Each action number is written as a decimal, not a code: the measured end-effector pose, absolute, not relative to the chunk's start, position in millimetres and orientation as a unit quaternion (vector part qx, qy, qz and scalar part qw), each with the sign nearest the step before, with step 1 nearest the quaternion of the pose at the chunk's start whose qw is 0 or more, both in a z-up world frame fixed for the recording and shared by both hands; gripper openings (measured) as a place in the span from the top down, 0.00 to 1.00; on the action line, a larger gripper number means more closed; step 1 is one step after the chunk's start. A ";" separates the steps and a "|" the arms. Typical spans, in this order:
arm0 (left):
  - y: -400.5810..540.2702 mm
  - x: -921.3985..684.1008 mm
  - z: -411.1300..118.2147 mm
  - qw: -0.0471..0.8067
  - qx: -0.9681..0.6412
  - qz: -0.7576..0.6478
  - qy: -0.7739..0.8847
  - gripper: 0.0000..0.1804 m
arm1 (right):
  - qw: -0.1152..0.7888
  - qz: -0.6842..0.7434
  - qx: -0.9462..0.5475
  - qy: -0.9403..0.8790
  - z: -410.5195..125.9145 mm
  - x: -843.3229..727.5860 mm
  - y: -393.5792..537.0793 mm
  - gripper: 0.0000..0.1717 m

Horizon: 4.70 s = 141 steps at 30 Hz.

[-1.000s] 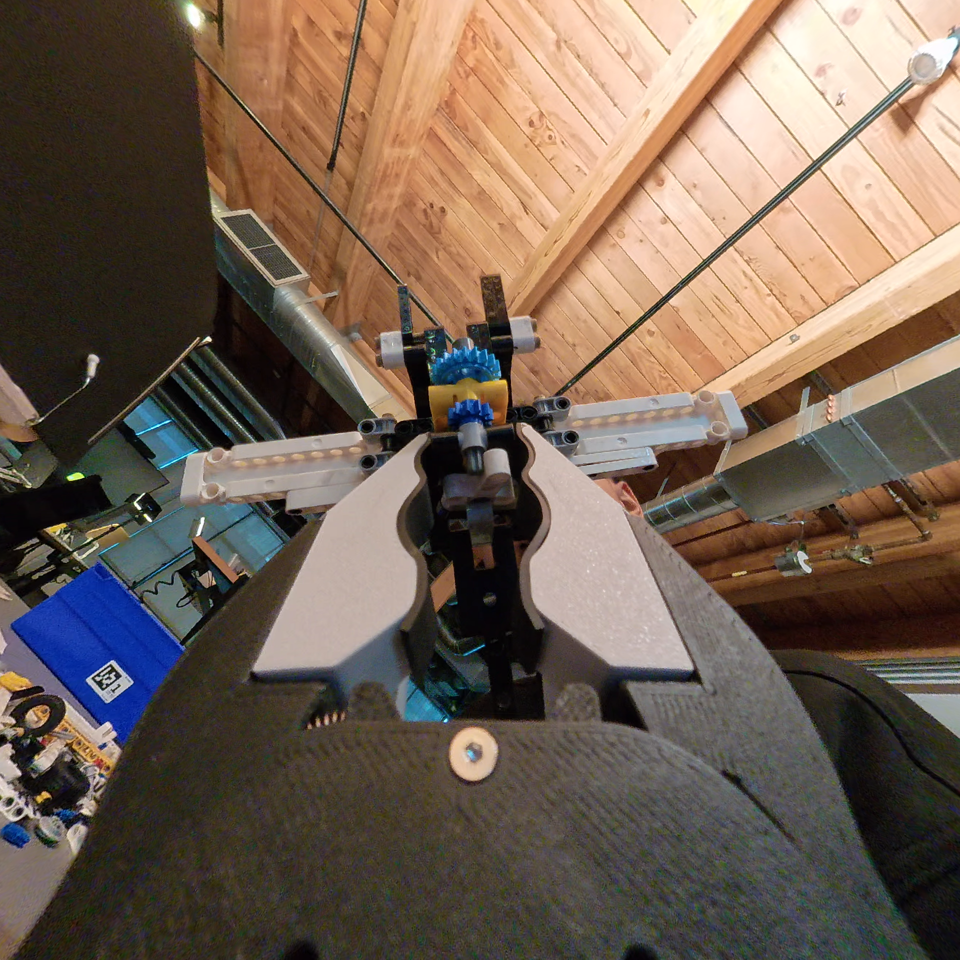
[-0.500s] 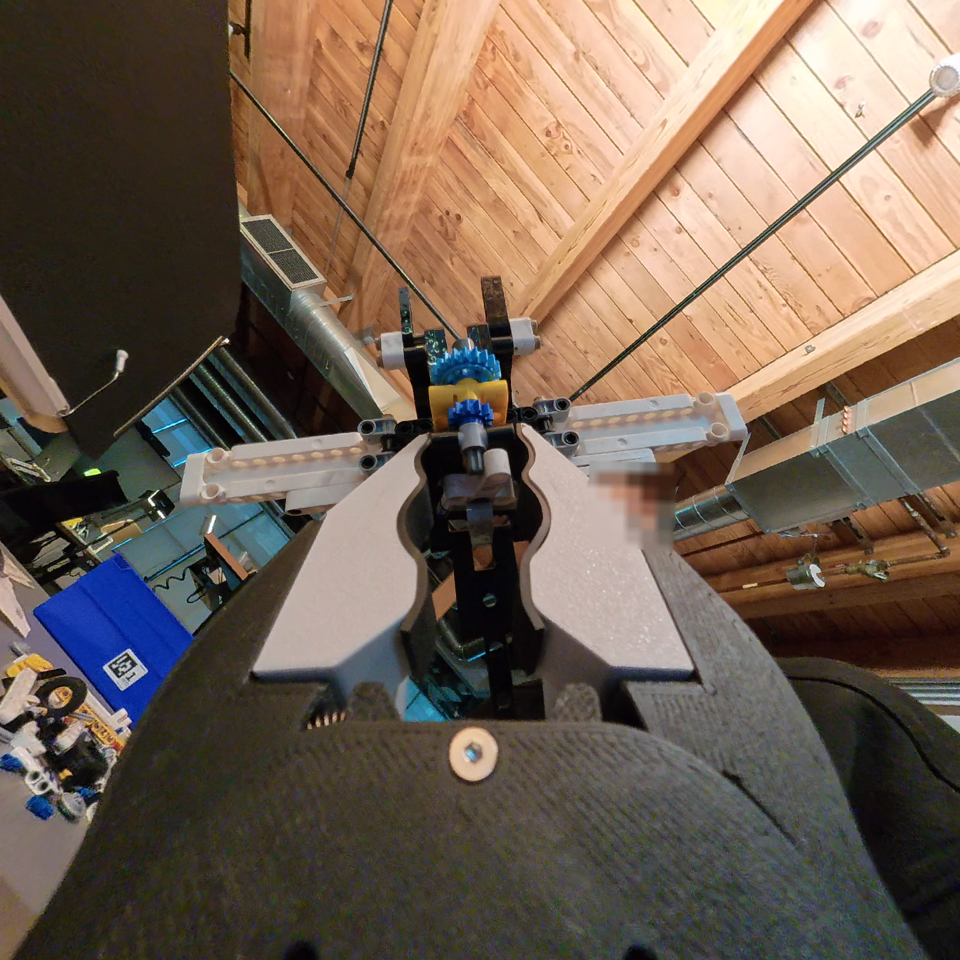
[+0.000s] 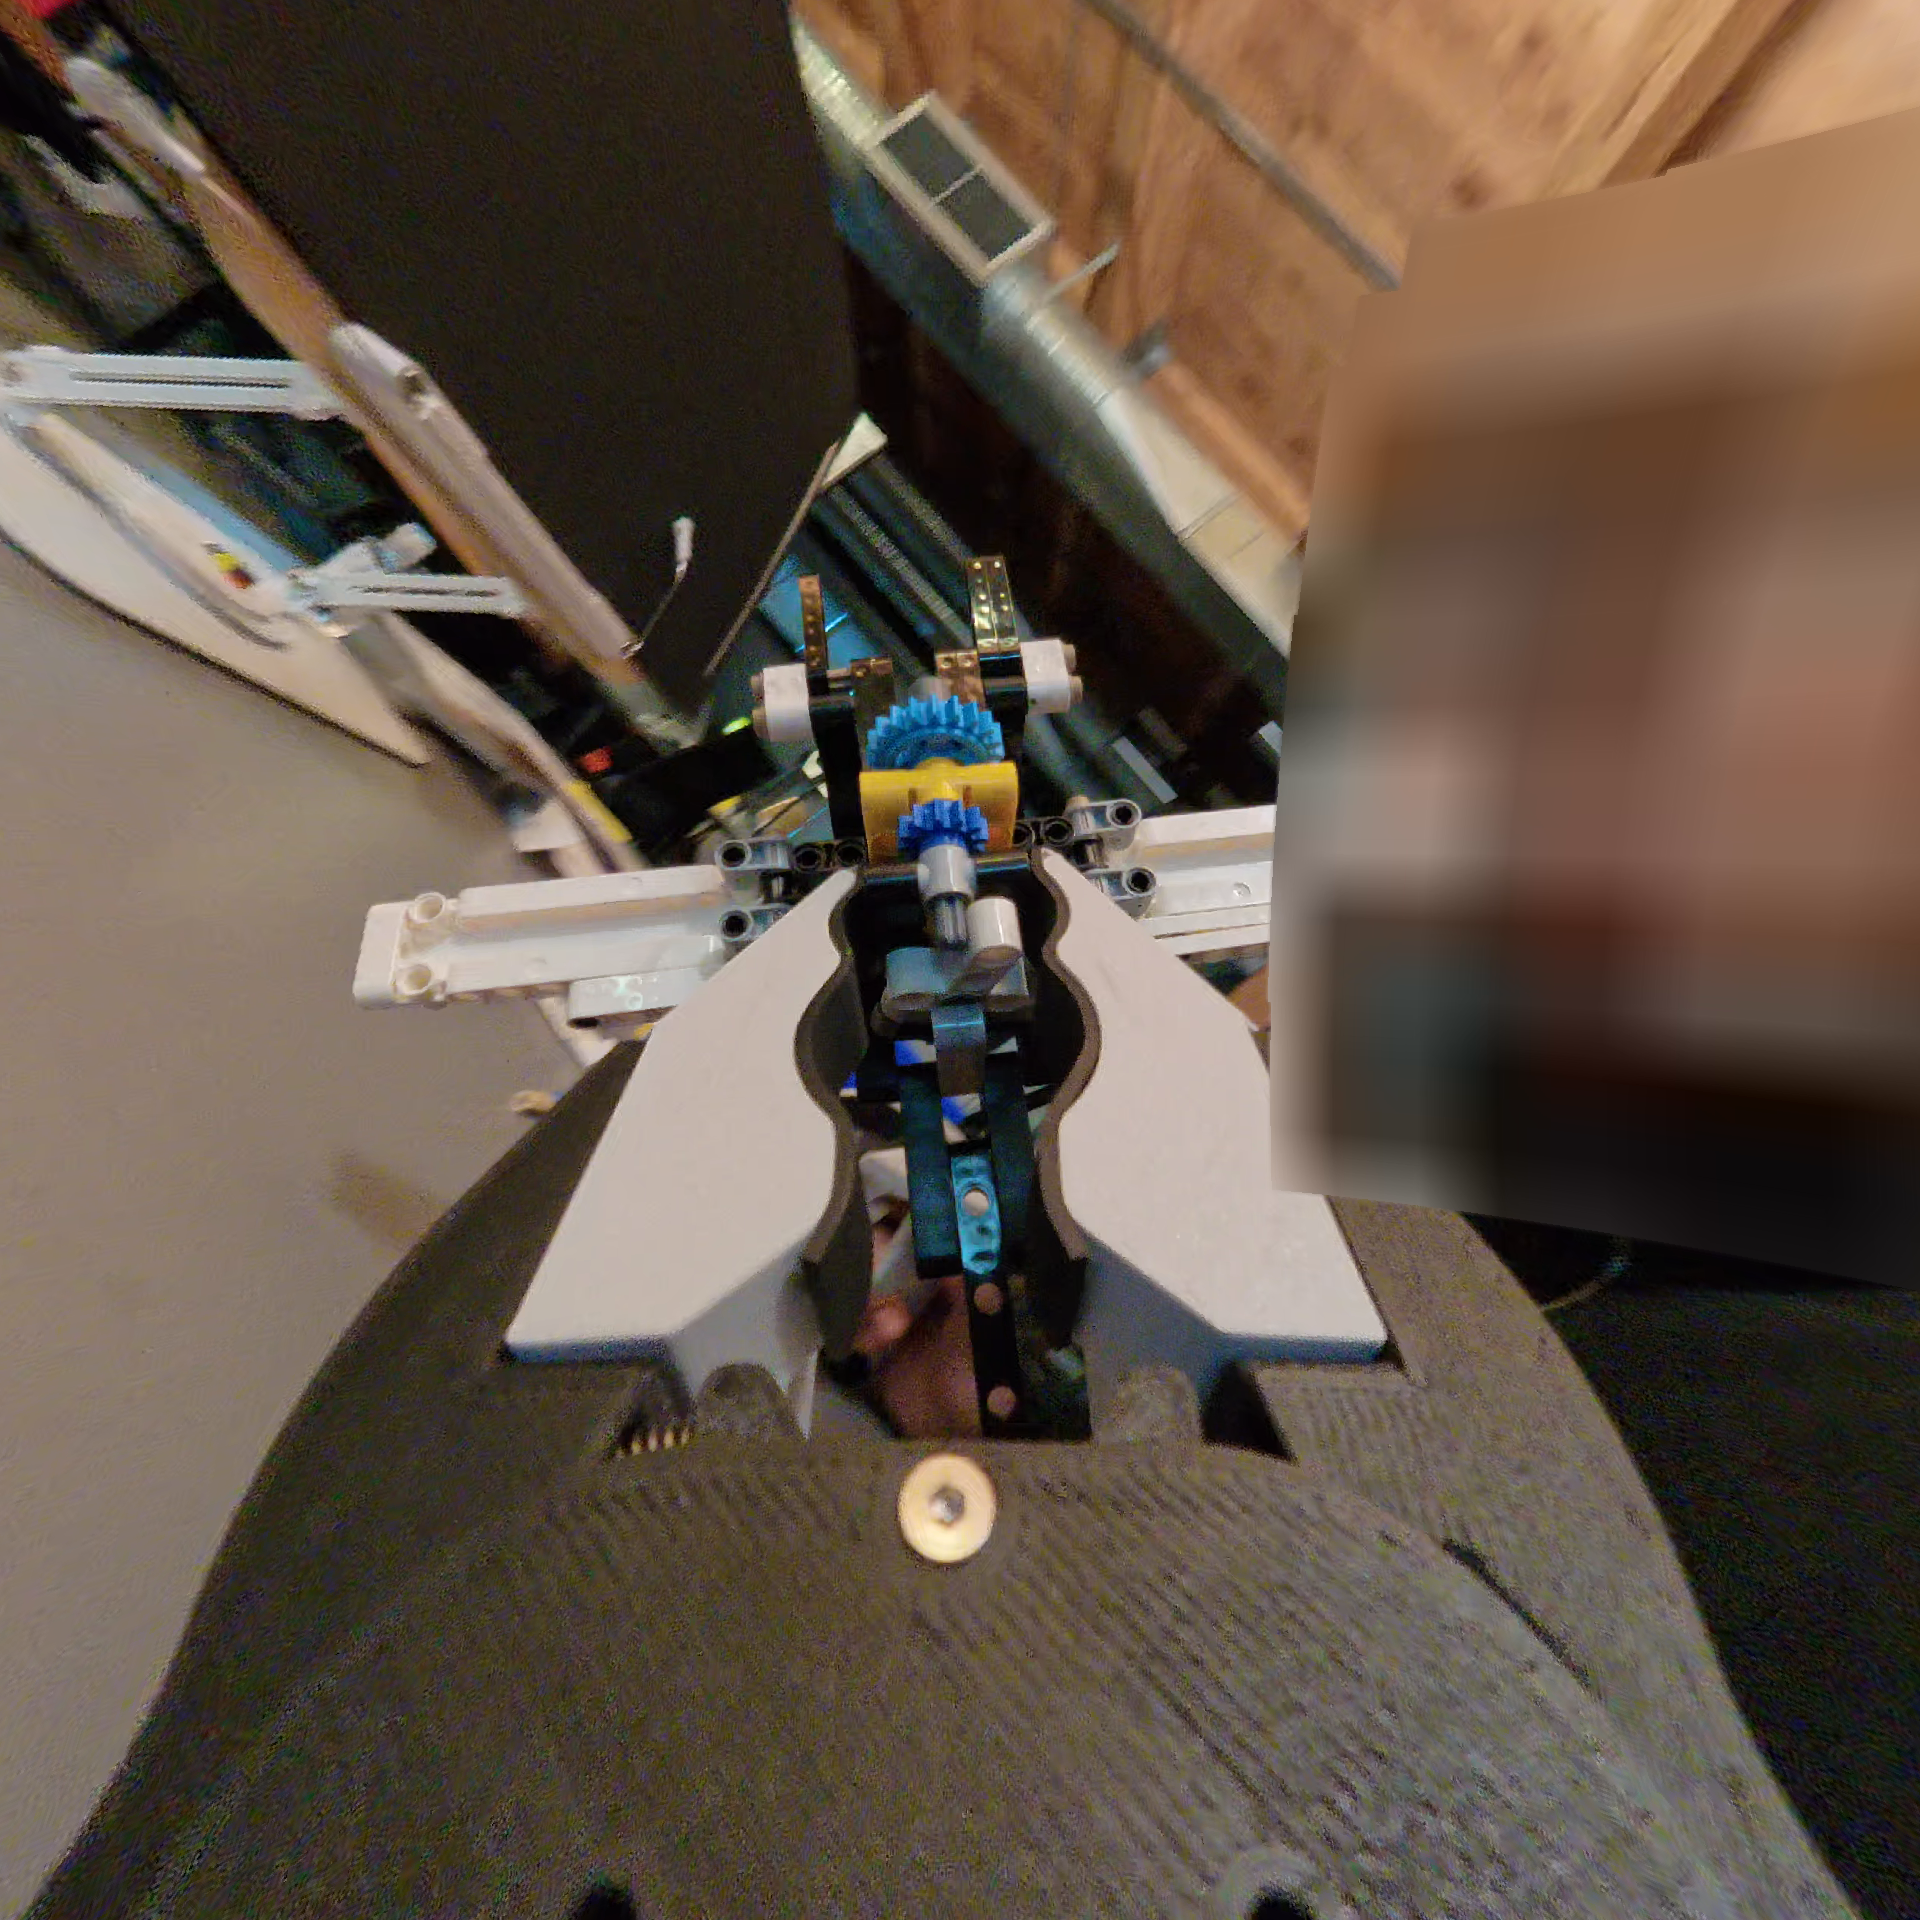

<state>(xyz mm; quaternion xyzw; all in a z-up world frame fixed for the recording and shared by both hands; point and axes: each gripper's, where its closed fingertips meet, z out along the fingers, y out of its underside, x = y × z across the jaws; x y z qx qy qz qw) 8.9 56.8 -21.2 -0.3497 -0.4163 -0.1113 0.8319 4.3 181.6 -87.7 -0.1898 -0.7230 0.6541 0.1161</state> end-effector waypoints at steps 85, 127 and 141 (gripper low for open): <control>121.7 62.3 -161.9 0.311 -0.950 0.007 -0.024 0.84 | -0.036 0.538 -0.140 -0.830 -135.1 9.8 155.9 0.83; 108.6 73.7 -125.5 0.414 -0.894 0.015 -0.171 0.86 | -0.134 0.575 -0.067 -0.805 -101.5 50.9 135.1 0.85; 113.1 72.2 -131.7 0.411 -0.894 0.034 -0.176 0.92 | -0.077 0.517 -0.041 -0.851 -126.0 69.5 114.9 0.83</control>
